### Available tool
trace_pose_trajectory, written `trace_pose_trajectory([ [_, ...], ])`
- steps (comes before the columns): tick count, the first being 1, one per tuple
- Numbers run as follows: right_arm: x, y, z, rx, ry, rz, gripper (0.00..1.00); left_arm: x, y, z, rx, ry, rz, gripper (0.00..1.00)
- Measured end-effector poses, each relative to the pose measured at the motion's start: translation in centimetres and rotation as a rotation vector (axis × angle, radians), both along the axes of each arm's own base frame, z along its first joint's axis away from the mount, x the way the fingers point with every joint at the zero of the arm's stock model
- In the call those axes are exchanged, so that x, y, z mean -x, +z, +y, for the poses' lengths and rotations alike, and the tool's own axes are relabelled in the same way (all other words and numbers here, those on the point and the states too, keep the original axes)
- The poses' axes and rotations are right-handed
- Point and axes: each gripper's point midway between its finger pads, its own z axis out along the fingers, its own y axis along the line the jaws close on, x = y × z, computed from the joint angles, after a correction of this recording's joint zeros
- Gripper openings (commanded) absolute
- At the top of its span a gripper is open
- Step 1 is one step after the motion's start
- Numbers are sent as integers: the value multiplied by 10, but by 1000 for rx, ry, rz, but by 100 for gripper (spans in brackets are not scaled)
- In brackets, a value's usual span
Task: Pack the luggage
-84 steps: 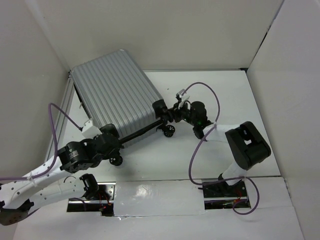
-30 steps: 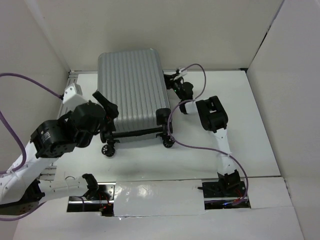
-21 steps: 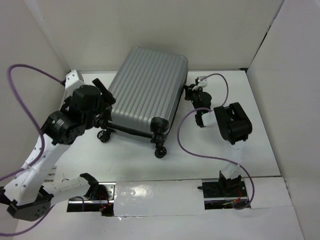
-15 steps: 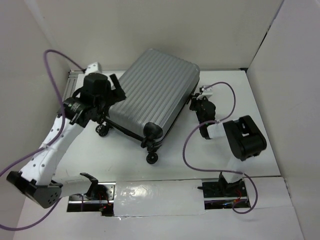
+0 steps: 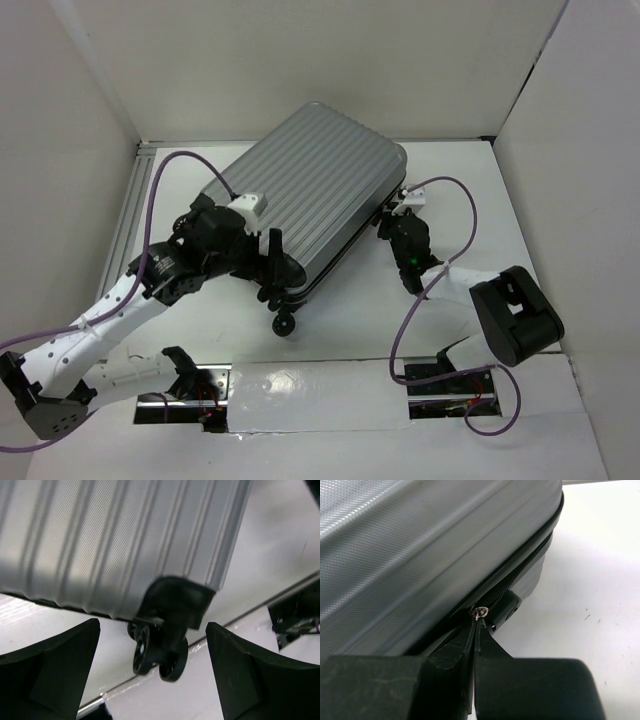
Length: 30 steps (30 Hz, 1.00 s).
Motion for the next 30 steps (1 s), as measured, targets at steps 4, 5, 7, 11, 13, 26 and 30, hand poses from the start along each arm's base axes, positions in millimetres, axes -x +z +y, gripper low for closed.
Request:
trace_pose_trajectory([
  [4, 7, 0, 3, 7, 3, 8, 0, 24, -17, -5, -42, -54, 46, 100],
  [5, 8, 0, 4, 8, 2, 10, 0, 29, -23, -6, -61, -66, 58, 100],
  [7, 10, 0, 4, 10, 1, 12, 0, 34, -32, -6, -101, -74, 80, 100],
  [11, 12, 0, 5, 13, 4, 16, 0, 39, -53, -3, -196, -45, 137, 88],
  [13, 12, 0, 5, 14, 1, 17, 0, 41, -65, 1, -252, -25, 171, 74],
  [26, 4, -5, -16, -66, -136, 34, 0, 39, -75, 3, -281, 64, 218, 0],
  [30, -21, -3, -42, -121, -223, 26, 0, 39, -78, 6, -219, 78, 252, 0],
])
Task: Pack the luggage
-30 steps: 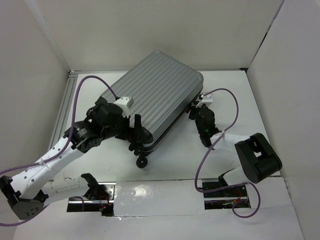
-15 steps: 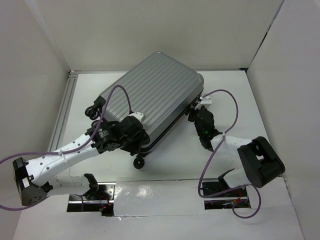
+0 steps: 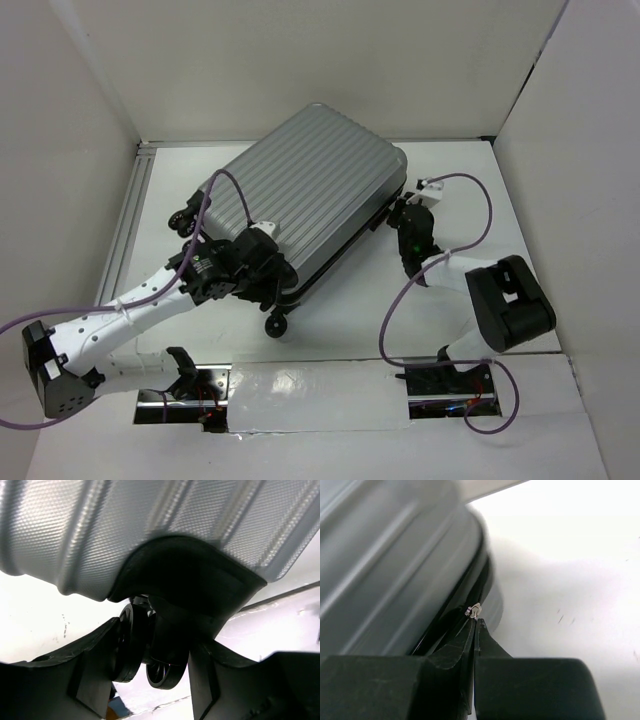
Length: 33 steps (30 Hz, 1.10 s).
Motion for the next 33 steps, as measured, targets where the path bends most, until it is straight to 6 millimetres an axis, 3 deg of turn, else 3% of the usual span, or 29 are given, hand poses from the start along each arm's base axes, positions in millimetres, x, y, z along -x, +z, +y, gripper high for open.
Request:
trace_pose_trajectory([
  [7, -49, 0, -35, 10, 3, -6, 0, -1, -1, 7, 90, 25, 27, 0],
  [12, -79, -3, -41, 131, 253, -53, 0, -2, -1, 7, 133, 37, 44, 0],
  [19, -130, -2, -26, 303, 708, -127, 0, -13, -1, 2, 167, 56, 38, 0],
  [26, -153, -2, -9, 384, 891, -196, 0, -22, 0, 2, 170, 78, 18, 0],
  [27, -153, -3, -8, 393, 891, -199, 0, -22, 0, 3, 167, 82, 17, 10],
  [30, -148, -7, -8, 415, 839, -208, 0, -22, 3, 6, 158, 94, 17, 82],
  [31, -144, -9, -9, 408, 803, -208, 0, -23, 6, 9, 151, 120, 15, 100],
  [33, -136, -7, -14, 390, 732, -218, 0, -21, 9, 25, 114, 208, 33, 100],
])
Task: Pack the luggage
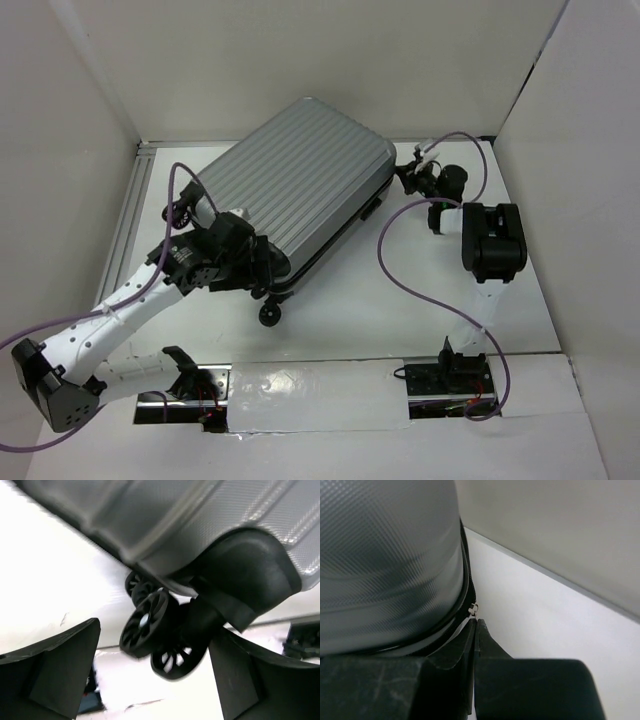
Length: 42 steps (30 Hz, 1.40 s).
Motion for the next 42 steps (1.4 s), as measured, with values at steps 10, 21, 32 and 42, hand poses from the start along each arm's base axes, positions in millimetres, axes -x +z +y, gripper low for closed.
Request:
trace_pose_trajectory([
  [10, 51, 6, -25, -103, -235, -9, 0, -33, 50, 79, -40, 473, -92, 100],
  [21, 138, 11, -38, -118, -425, 41, 0, -106, 62, 145, 8, 709, -151, 100],
  [32, 212, 16, -20, -160, -528, 107, 0, -215, 58, 157, 84, 668, -153, 100],
  [42, 242, 12, -4, -159, -533, 114, 0, -240, 50, 180, 114, 750, -140, 100],
])
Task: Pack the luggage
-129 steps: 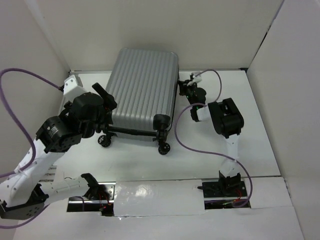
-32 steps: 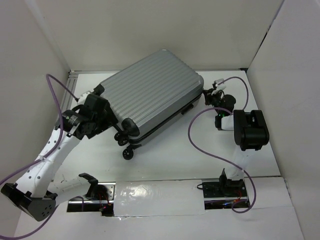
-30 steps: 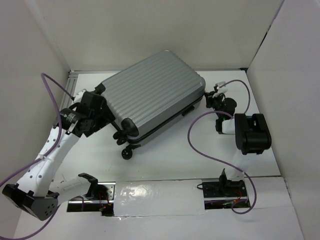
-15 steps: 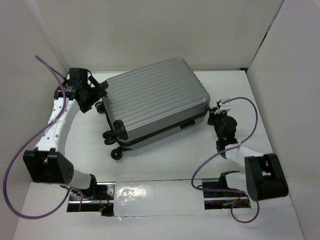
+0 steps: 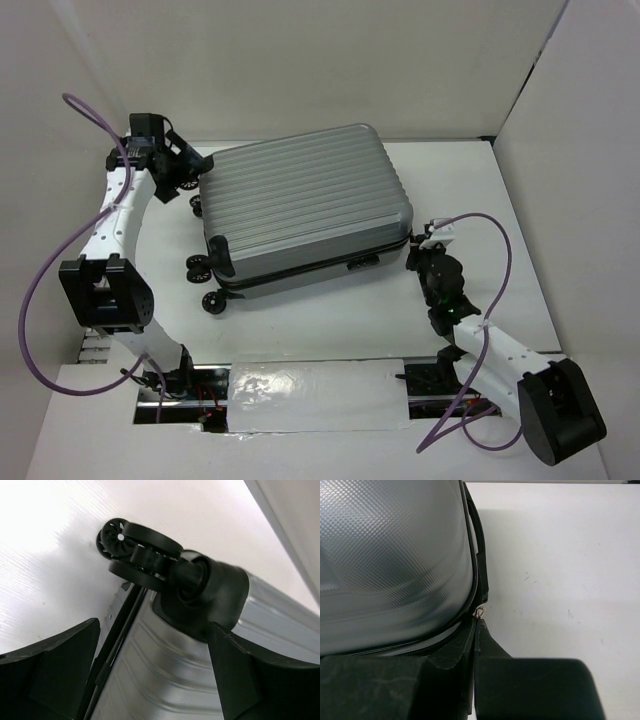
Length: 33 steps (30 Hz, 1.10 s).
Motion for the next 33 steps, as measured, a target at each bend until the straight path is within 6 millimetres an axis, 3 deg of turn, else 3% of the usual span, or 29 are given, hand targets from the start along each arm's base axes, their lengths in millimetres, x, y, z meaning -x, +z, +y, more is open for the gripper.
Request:
trace_pose_trajectory([
  [7, 0, -2, 3, 9, -9, 4, 0, -16, -18, 11, 48, 99, 19, 100],
  [13, 1, -3, 11, 9, 19, 3, 0, -37, -19, 11, 132, 188, -7, 94],
  [21, 3, -3, 19, 12, 49, 3, 0, -60, -17, 12, 235, 221, -45, 96],
  [25, 3, -4, 20, 14, 50, 6, 0, -57, -8, 25, 225, 242, -71, 100],
  [30, 3, -4, 20, 22, 51, 6, 0, -41, 20, 39, 163, 197, -126, 100],
  [33, 3, -4, 20, 25, 49, 6, 0, 2, 35, 34, 139, 167, -149, 100],
])
